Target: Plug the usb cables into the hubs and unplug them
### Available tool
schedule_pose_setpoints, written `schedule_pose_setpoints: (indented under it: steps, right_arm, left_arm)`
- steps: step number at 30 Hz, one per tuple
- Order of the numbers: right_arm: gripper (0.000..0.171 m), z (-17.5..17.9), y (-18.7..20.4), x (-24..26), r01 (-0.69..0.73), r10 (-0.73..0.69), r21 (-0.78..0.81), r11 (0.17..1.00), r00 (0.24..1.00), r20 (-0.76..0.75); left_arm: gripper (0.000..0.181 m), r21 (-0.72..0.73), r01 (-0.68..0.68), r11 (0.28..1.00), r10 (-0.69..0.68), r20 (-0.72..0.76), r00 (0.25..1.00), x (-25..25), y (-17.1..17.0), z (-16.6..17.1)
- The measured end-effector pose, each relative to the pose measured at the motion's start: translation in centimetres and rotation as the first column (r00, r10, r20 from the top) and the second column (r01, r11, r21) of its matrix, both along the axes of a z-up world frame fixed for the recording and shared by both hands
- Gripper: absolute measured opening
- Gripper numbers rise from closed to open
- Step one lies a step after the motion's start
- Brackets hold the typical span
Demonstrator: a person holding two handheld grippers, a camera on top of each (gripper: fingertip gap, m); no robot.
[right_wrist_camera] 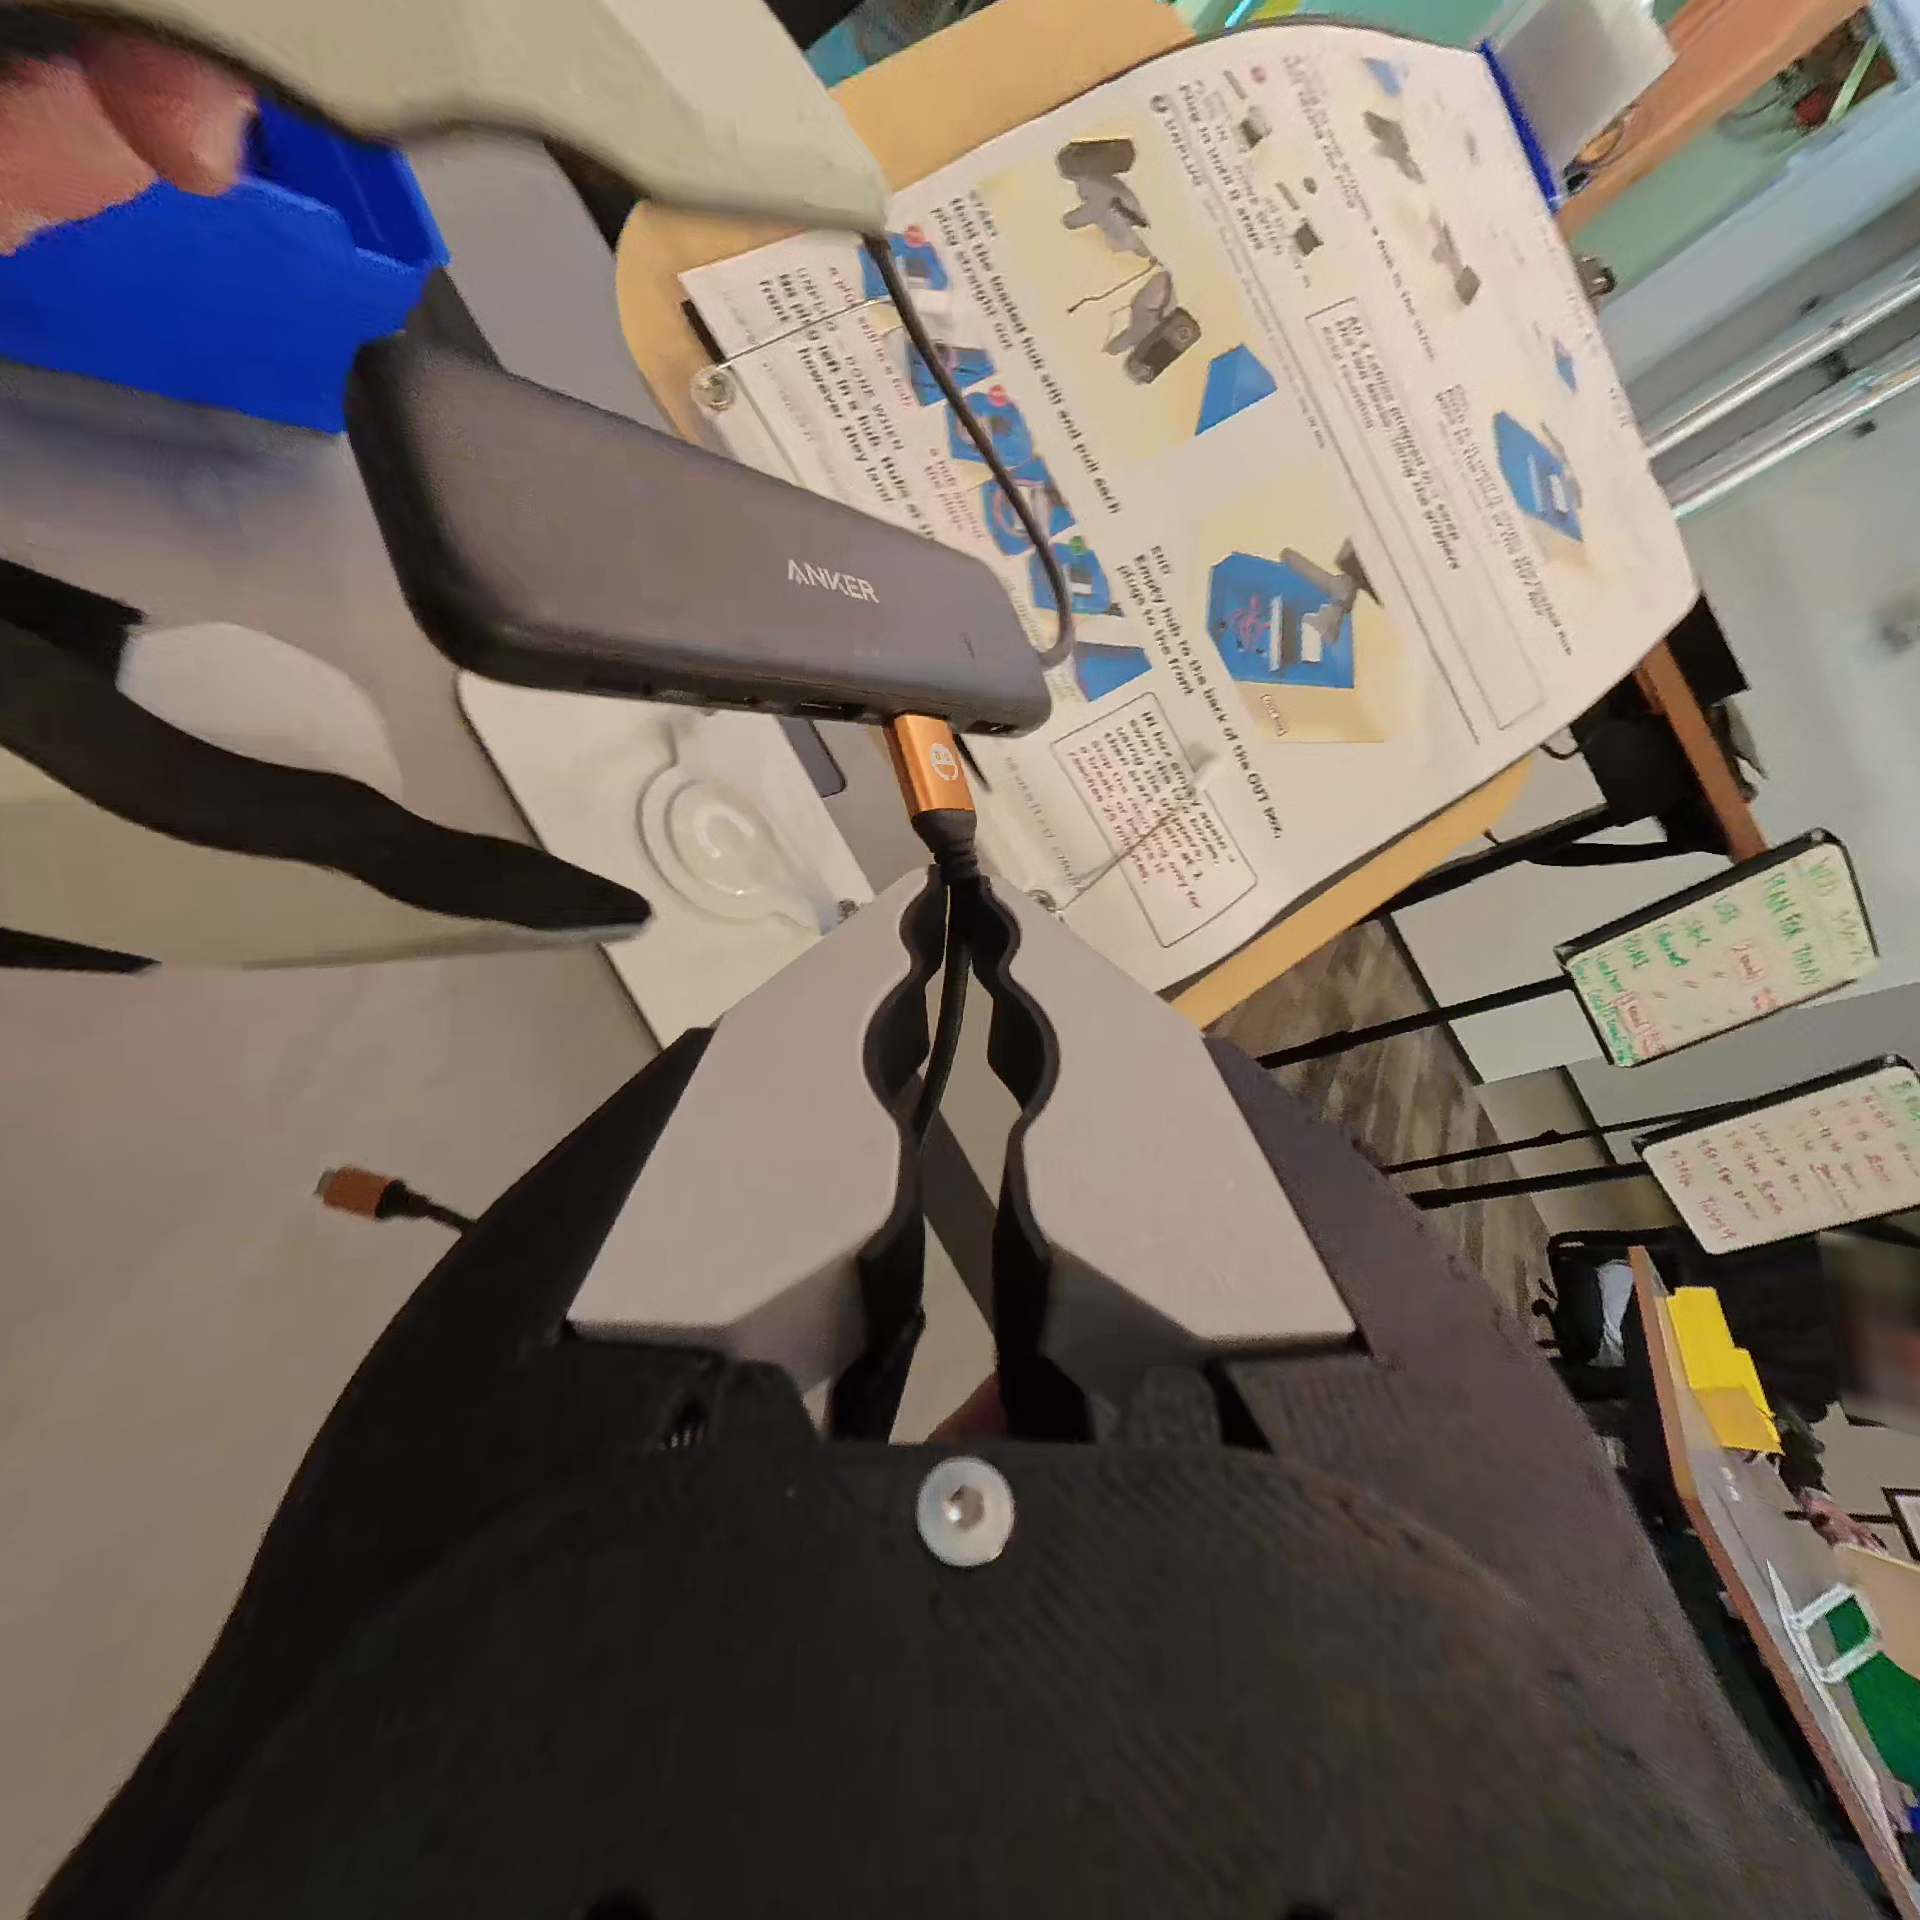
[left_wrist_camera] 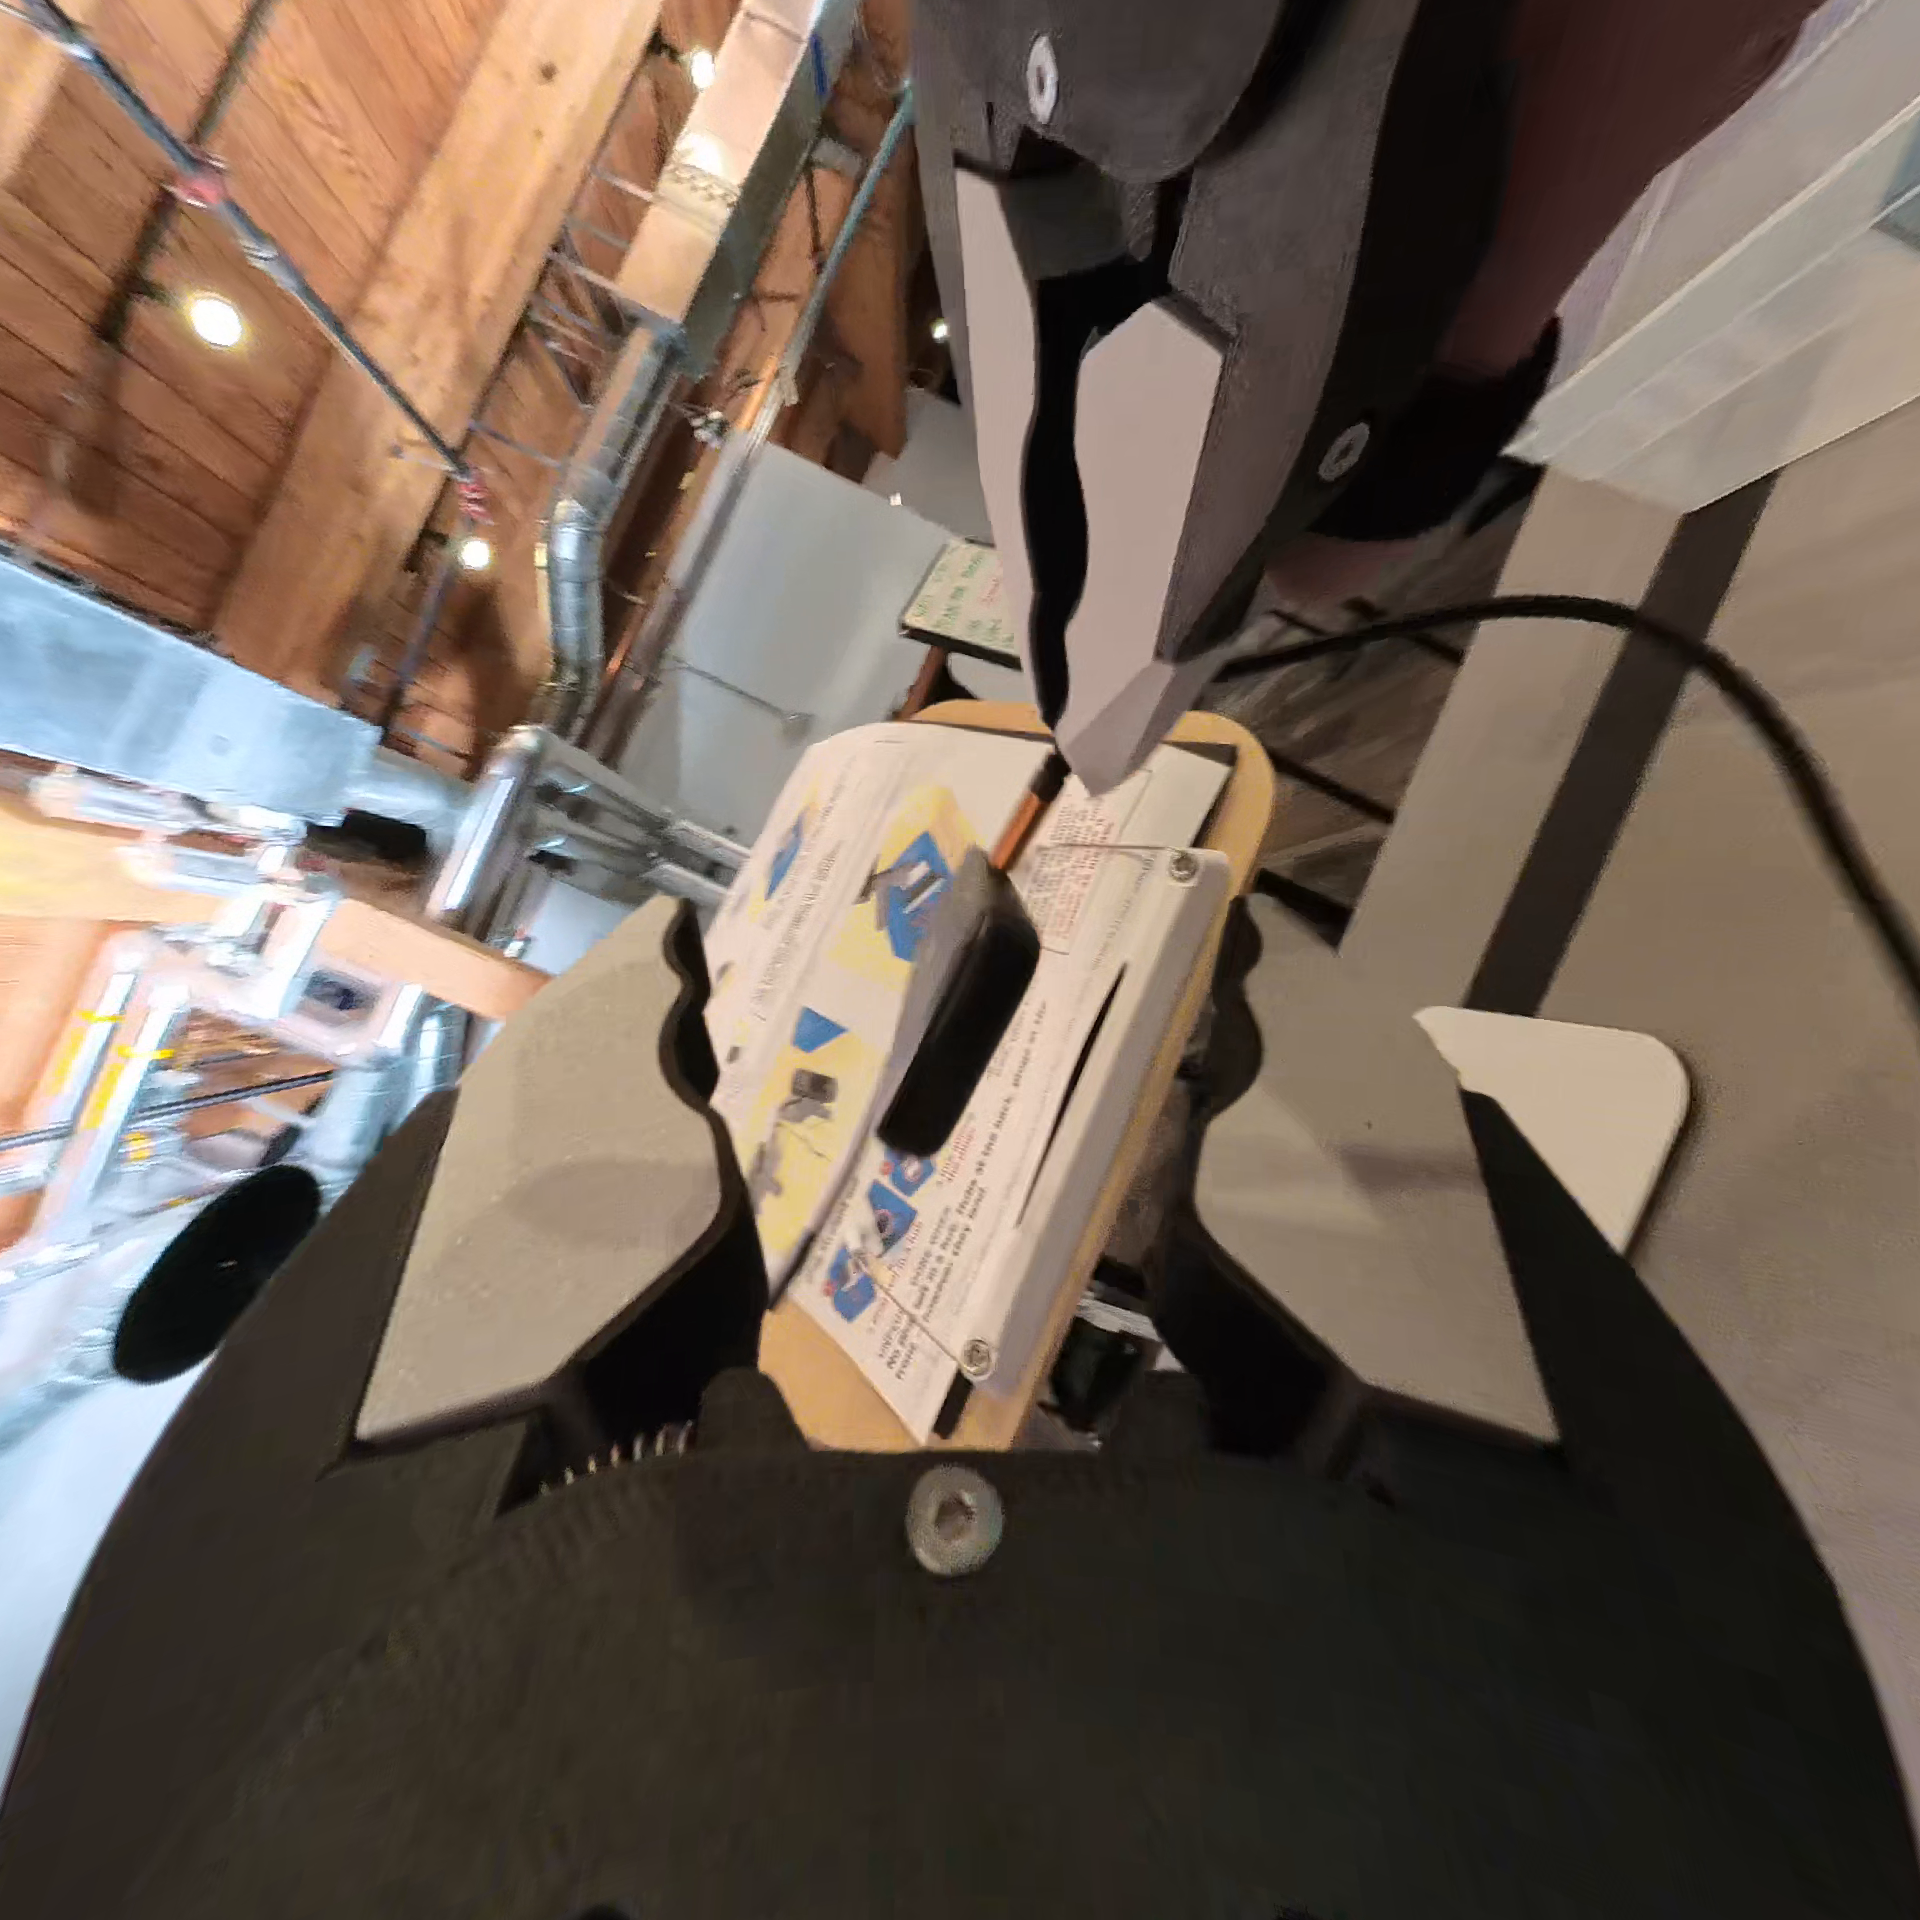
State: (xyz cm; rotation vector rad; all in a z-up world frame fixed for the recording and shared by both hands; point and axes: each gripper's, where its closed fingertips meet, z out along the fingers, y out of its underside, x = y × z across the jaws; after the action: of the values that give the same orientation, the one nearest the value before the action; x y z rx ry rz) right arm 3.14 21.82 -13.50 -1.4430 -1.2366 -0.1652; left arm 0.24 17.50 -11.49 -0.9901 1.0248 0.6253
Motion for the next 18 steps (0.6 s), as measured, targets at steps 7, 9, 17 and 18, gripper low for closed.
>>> schedule_pose_setpoints:
  steps: [7, 9, 17, 18]
  right_arm:
    - [0.002, -1.0, -1.6, -0.9, -0.042, 0.048, -0.075, 0.996, 0.996, 0.069]
    - [0.002, -1.0, -1.8, -0.8, -0.046, 0.052, -0.078, 0.996, 0.995, 0.08]
    - [0.002, -0.9, -2.1, -1.4, -0.087, 0.093, -0.068, 0.994, 0.993, 0.078]
    - [0.003, -0.8, -2.0, -1.5, -0.09, 0.094, -0.046, 0.995, 0.993, 0.074]
  left_arm:
    - [0.061, -0.007, -0.107, 0.994, 0.106, -0.078, 0.991, -0.8, 1.5, -1.6]
    - [0.053, -0.008, -0.124, 0.992, 0.122, -0.091, 0.988, -1.3, 1.8, -1.8]
    - [0.018, -0.041, -0.125, 0.991, 0.122, -0.076, 0.99, -1.5, 2.0, -2.4]
    - [0.018, -0.051, -0.13, 0.99, 0.126, -0.078, 0.989, -1.6, 2.1, -2.4]
